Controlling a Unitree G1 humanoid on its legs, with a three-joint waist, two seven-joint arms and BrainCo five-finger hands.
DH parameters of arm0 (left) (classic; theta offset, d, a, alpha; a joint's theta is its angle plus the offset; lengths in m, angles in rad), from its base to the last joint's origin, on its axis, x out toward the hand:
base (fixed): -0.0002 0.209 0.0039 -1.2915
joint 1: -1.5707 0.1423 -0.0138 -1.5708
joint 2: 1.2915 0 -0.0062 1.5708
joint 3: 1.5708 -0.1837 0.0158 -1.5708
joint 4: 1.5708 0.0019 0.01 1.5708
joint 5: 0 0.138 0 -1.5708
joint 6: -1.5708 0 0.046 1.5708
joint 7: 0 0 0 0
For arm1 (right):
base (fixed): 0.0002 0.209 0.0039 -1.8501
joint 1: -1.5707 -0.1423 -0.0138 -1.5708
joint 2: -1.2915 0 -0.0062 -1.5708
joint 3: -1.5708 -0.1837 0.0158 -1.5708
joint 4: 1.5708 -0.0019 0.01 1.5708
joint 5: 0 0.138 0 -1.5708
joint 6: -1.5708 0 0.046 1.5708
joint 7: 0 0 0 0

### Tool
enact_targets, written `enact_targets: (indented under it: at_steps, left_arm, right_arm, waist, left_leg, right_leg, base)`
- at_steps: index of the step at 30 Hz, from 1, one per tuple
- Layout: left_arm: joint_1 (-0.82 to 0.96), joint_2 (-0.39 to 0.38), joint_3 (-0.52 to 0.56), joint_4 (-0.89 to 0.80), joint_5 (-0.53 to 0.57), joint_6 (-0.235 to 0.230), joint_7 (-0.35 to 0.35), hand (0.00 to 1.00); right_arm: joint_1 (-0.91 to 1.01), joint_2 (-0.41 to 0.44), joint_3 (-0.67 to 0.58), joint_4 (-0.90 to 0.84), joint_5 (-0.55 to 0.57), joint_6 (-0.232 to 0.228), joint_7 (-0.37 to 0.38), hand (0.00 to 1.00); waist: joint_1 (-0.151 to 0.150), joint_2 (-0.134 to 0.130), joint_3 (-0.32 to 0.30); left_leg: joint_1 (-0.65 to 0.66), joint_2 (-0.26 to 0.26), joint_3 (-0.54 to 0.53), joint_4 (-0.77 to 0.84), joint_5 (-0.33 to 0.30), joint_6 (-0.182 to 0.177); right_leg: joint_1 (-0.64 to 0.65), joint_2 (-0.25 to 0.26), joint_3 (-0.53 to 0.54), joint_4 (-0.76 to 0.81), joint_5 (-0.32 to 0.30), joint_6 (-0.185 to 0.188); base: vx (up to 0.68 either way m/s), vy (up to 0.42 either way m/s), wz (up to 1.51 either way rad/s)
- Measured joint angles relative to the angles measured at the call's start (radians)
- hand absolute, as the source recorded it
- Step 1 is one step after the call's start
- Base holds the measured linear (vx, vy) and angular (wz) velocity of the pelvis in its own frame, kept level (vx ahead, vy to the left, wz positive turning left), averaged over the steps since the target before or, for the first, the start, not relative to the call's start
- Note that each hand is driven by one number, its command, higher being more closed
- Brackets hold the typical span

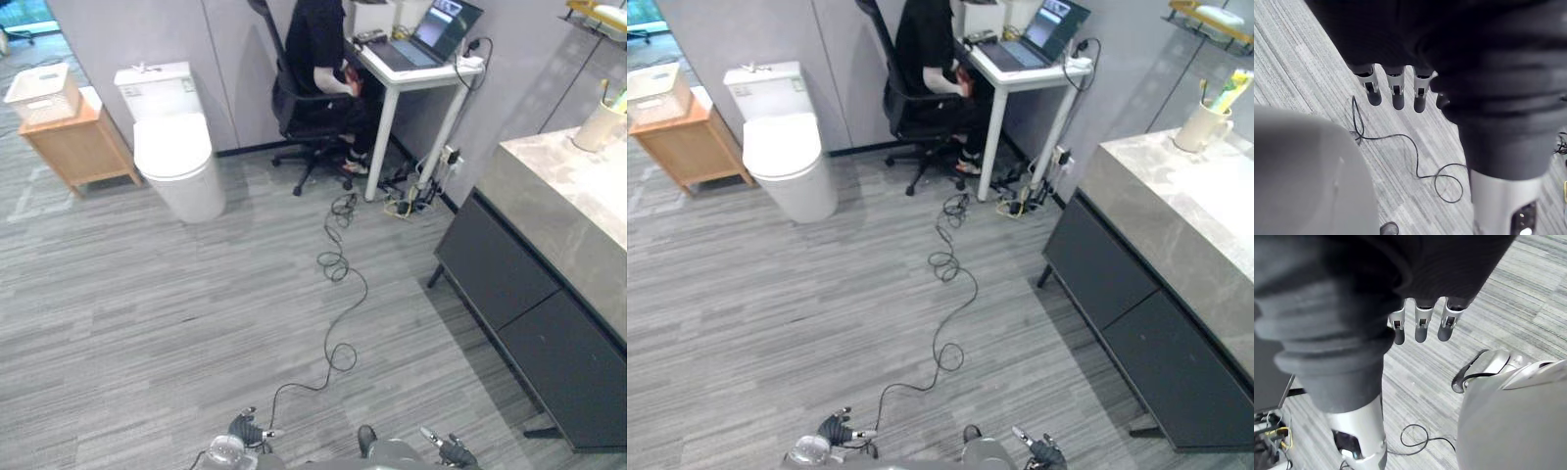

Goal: Organize washtable

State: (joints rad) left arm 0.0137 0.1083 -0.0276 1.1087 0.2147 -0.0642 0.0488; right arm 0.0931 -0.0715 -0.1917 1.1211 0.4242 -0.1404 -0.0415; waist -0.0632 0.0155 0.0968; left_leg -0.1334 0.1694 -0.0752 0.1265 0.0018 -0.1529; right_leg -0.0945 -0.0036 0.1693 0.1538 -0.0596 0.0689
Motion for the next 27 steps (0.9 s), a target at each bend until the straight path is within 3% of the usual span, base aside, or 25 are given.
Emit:
enact_targets:
  at_steps: [1, 2, 3, 4, 5, 6, 7, 8, 9, 10, 11, 12, 13, 14, 17, 19, 21, 27]
  left_arm:
    - [0.003, 0.010, 0.005, 0.003, 0.004, -0.001, 0.001, 0.00]
    - [-0.004, 0.013, 0.027, -0.001, -0.002, -0.006, -0.004, 0.00]
    - [-0.023, 0.011, 0.049, -0.003, -0.003, -0.007, -0.003, 0.00]
    - [-0.019, 0.001, 0.078, -0.011, -0.002, -0.006, -0.001, 0.00]
    - [-0.010, -0.005, 0.080, -0.011, -0.003, -0.006, 0.000, 0.00]
    - [0.009, -0.012, 0.077, -0.009, -0.001, -0.003, -0.001, 0.00]
    - [0.014, -0.030, 0.077, -0.010, 0.001, 0.001, -0.003, 0.00]
    - [0.012, -0.029, 0.076, -0.012, 0.002, 0.003, -0.002, 0.00]
    - [0.008, -0.019, 0.076, -0.009, 0.003, 0.006, 0.001, 0.00]
    - [-0.001, 0.007, 0.077, -0.007, 0.014, 0.018, -0.001, 0.00]
    - [0.010, -0.010, 0.074, -0.003, 0.024, 0.021, 0.000, 0.00]
    - [0.013, -0.017, 0.074, -0.003, 0.028, 0.025, 0.001, 0.00]
    - [0.014, -0.015, 0.074, -0.002, 0.030, 0.027, 0.004, 0.00]
    - [0.015, -0.002, 0.068, -0.011, 0.031, 0.027, 0.011, 0.00]
    - [0.037, 0.031, 0.015, -0.012, 0.033, 0.025, 0.025, 0.00]
    - [0.034, 0.035, -0.023, -0.010, 0.033, 0.015, 0.028, 0.00]
    - [0.045, 0.024, -0.018, -0.007, 0.029, 0.010, 0.026, 0.00]
    - [0.049, 0.024, 0.039, 0.011, 0.031, 0.010, 0.020, 0.00]
  right_arm:
    - [0.001, 0.013, 0.000, 0.002, 0.001, -0.006, -0.003, 0.00]
    - [-0.002, 0.020, -0.004, 0.010, 0.001, -0.007, -0.003, 0.00]
    - [-0.009, 0.018, -0.006, 0.012, 0.002, -0.008, -0.003, 0.00]
    - [-0.010, 0.006, -0.007, 0.001, 0.001, -0.006, -0.003, 0.00]
    - [-0.006, 0.003, -0.007, -0.003, 0.001, -0.007, -0.003, 0.00]
    - [0.004, -0.005, -0.005, -0.012, 0.003, -0.009, -0.002, 0.00]
    - [0.001, -0.024, -0.002, -0.018, 0.003, -0.007, -0.002, 0.00]
    - [-0.008, -0.024, -0.006, -0.015, 0.006, -0.002, -0.002, 0.00]
    - [-0.015, -0.019, -0.003, 0.017, 0.004, 0.011, 0.000, 0.00]
    - [-0.002, 0.008, -0.010, 0.047, -0.002, 0.014, -0.004, 0.00]
    - [-0.007, -0.002, -0.029, 0.058, -0.003, 0.020, -0.012, 0.00]
    - [-0.016, -0.005, -0.039, 0.061, -0.003, 0.020, -0.015, 0.00]
    - [-0.021, -0.006, -0.064, 0.064, -0.004, 0.019, -0.020, 0.00]
    - [-0.020, 0.012, -0.065, 0.067, -0.004, 0.020, -0.023, 0.00]
    - [0.003, 0.029, -0.063, 0.068, -0.005, 0.021, -0.024, 0.00]
    - [0.028, 0.031, -0.064, 0.057, -0.003, 0.021, -0.026, 0.00]
    - [0.024, 0.025, -0.063, 0.051, -0.003, 0.028, -0.033, 0.00]
    - [-0.003, 0.028, -0.034, 0.033, -0.004, 0.029, -0.041, 0.00]
  waist:
    - [-0.011, -0.024, -0.012]
    - [-0.010, -0.036, 0.001]
    - [-0.005, -0.034, 0.018]
    - [0.000, -0.022, 0.024]
    - [-0.006, -0.008, 0.016]
    - [-0.012, 0.022, -0.003]
    - [-0.013, 0.052, -0.010]
    - [-0.010, 0.050, -0.006]
    - [-0.016, 0.016, -0.012]
    - [-0.032, -0.039, -0.028]
    - [-0.024, -0.001, -0.029]
    - [-0.026, 0.012, -0.026]
    - [-0.027, 0.013, -0.025]
    - [-0.013, -0.019, -0.029]
    - [-0.016, -0.047, -0.065]
    - [-0.030, -0.048, -0.089]
    - [-0.023, -0.052, -0.093]
    - [-0.002, -0.060, -0.093]
  left_leg:
    - [0.020, -0.001, 0.013, -0.074, 0.033, 0.017]
    - [-0.014, 0.009, 0.084, -0.006, 0.006, 0.052]
    - [-0.082, 0.041, 0.183, 0.208, -0.056, 0.110]
    - [-0.134, 0.103, 0.288, 0.527, -0.129, 0.126]
    - [-0.133, 0.126, 0.319, 0.625, -0.153, 0.126]
    - [-0.123, 0.172, 0.361, 0.755, -0.170, 0.135]
    - [-0.124, 0.195, 0.423, 0.743, -0.180, 0.120]
    - [-0.124, 0.165, 0.446, 0.704, -0.181, 0.122]
    - [-0.076, 0.064, 0.387, 0.467, -0.181, 0.115]
    - [-0.001, 0.060, 0.458, 0.440, -0.229, 0.174]
    - [0.058, 0.136, 0.516, 0.415, -0.242, 0.089]
    - [0.082, 0.123, 0.512, 0.343, -0.260, 0.029]
    - [0.095, 0.092, 0.515, 0.251, -0.280, 0.042]
    - [0.107, 0.037, 0.491, 0.177, -0.233, 0.062]
    - [0.144, -0.058, 0.433, 0.015, -0.147, 0.098]
    - [0.156, -0.129, 0.359, -0.157, -0.045, 0.114]
    - [0.162, -0.156, 0.341, -0.229, 0.008, 0.127]
    - [0.142, -0.202, 0.309, -0.229, 0.016, 0.148]
  right_leg:
    - [-0.018, -0.020, -0.013, -0.010, 0.009, -0.047]
    - [-0.021, -0.044, -0.041, -0.011, 0.027, -0.021]
    - [-0.021, -0.061, -0.073, -0.007, 0.044, -0.005]
    - [-0.014, -0.076, -0.107, -0.013, 0.059, 0.014]
    - [-0.009, -0.082, -0.117, -0.018, 0.064, 0.022]
    - [0.001, -0.087, -0.139, -0.026, 0.074, 0.038]
    - [0.006, -0.089, -0.168, -0.024, 0.080, 0.050]
    - [-0.003, -0.094, -0.181, -0.008, 0.054, 0.063]
    - [-0.017, -0.057, -0.211, 0.033, -0.002, 0.029]
    - [0.013, -0.047, -0.297, -0.041, 0.029, -0.065]
    - [0.038, -0.036, -0.356, -0.086, 0.075, -0.034]
    - [0.035, -0.037, -0.378, -0.094, 0.079, -0.028]
    - [0.040, -0.045, -0.416, -0.115, 0.090, -0.012]
    - [0.049, -0.085, -0.448, -0.123, 0.107, -0.011]
    - [0.063, -0.146, -0.499, -0.121, 0.106, -0.010]
    - [0.048, -0.197, -0.577, -0.112, 0.103, -0.006]
    - [0.022, -0.217, -0.583, -0.103, 0.097, 0.015]
    - [0.023, -0.255, -0.606, -0.106, 0.105, 0.052]
  base:
    - [-0.14, -0.061, 0.97]
    - [-0.17, -0.047, 0.96]
    - [-0.15, 0.016, 0.77]
    - [-0.15, 0.019, 0.70]
    - [-0.08, 0.116, 0.66]
    - [-0.06, 0.214, 0.69]
    - [-0.07, 0.217, 0.82]
    - [-0.06, 0.054, 1.30]
    - [0.00, -0.110, 2.05]
    - [0.07, -0.213, 2.37]
    - [0.07, -0.062, 1.94]
    - [0.00, 0.048, 1.34]
    - [-0.13, 0.226, 1.18]
    - [-0.15, 0.189, 1.11]
    - [-0.09, 0.131, 0.81]
    - [-0.07, 0.128, 1.16]
    - [-0.07, 0.119, 0.46]
    - [-0.04, 0.059, 0.16]
